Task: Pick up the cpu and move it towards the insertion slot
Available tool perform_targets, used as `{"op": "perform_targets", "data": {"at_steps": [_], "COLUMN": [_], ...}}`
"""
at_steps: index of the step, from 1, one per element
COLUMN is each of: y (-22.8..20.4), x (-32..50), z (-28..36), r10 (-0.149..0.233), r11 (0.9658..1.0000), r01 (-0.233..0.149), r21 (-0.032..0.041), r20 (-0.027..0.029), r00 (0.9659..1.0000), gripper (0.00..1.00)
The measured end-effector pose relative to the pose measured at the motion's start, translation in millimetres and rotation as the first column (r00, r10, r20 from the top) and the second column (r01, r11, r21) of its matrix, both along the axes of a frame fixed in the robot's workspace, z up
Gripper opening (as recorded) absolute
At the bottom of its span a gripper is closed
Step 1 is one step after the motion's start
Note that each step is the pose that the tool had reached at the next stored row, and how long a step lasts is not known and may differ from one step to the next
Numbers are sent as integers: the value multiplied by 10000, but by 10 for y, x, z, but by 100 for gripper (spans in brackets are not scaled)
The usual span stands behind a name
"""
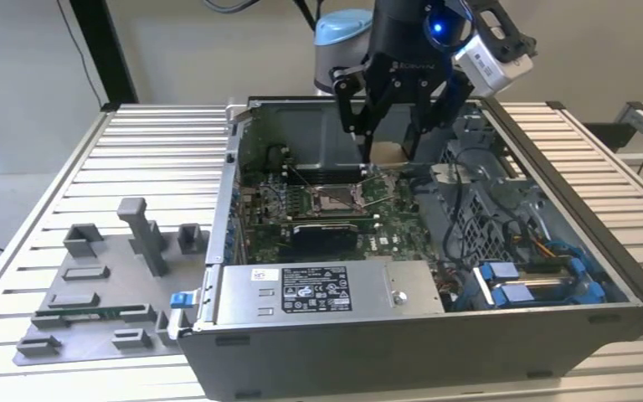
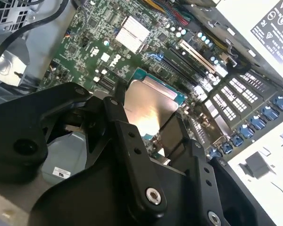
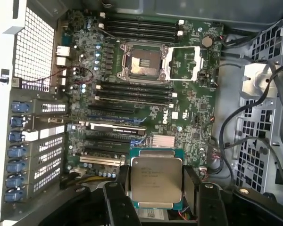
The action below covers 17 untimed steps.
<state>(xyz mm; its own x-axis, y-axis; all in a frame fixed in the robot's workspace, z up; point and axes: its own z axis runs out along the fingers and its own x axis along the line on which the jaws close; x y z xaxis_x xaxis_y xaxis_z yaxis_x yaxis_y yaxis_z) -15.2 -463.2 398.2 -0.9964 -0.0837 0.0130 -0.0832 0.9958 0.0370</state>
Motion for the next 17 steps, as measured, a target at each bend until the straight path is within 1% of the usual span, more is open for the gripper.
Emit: {"op": "perform_targets", "data": {"at_steps": [6,17], "y": [49,180], "x": [-16,-20], "z": [-9,-27], "r10": [0,0], "r11": [10000,10000], "r01": [0,0], "r21": [0,0], "r20": [0,0], "r00": [10000,10000], "gripper": [0,0]}}
